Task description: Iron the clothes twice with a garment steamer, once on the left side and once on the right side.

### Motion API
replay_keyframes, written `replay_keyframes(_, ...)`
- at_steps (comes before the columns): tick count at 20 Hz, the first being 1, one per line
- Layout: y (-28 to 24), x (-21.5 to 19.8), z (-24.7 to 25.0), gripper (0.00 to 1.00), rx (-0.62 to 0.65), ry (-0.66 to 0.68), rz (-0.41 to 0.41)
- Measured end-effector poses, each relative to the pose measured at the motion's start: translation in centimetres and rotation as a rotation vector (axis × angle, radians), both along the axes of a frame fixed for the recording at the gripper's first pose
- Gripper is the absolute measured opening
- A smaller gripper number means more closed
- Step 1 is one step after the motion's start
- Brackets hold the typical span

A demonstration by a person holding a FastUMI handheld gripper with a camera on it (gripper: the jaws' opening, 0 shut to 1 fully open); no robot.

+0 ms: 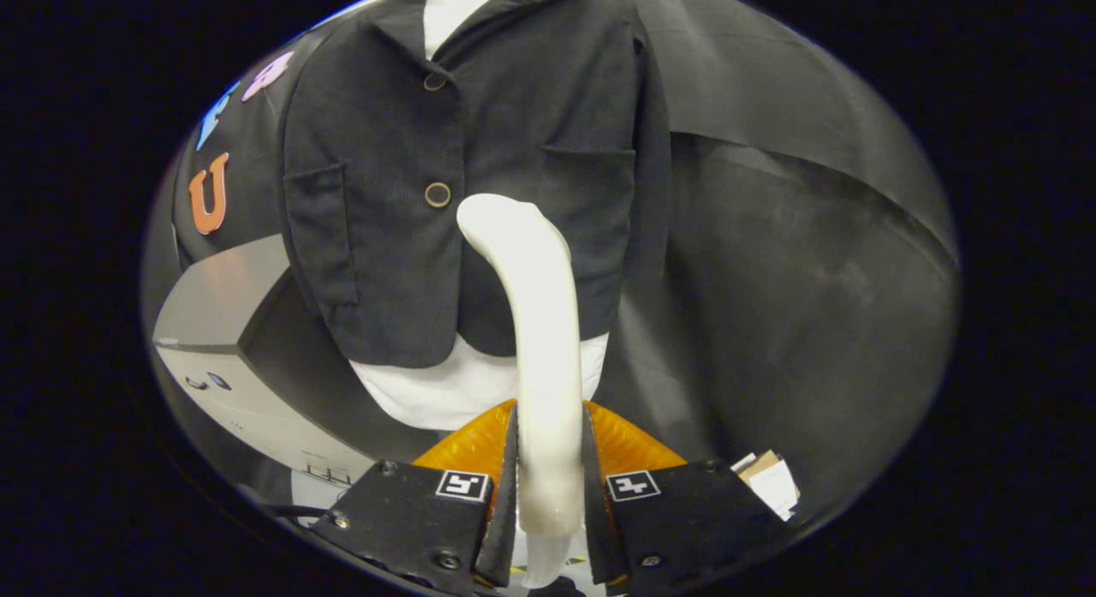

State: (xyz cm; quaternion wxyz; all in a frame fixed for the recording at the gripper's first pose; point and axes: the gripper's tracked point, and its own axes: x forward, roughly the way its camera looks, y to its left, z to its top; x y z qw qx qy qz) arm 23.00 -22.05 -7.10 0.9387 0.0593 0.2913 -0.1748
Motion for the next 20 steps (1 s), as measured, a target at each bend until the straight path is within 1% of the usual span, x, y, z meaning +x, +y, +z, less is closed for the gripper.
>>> replay_keyframes(5,0.1,-0.4,-2.2,0.37,0.02,0.038,0.001)
replay_keyframes(14,0.4,-0.9,-2.9,0.37,0.035,0.049,0.005)
replay_keyframes(17,1.4,-1.9,-3.3,0.37,0.044,0.046,0.002)
replay_keyframes(20,3.3,-4.2,-3.6,0.37,0.06,0.03,0.001)
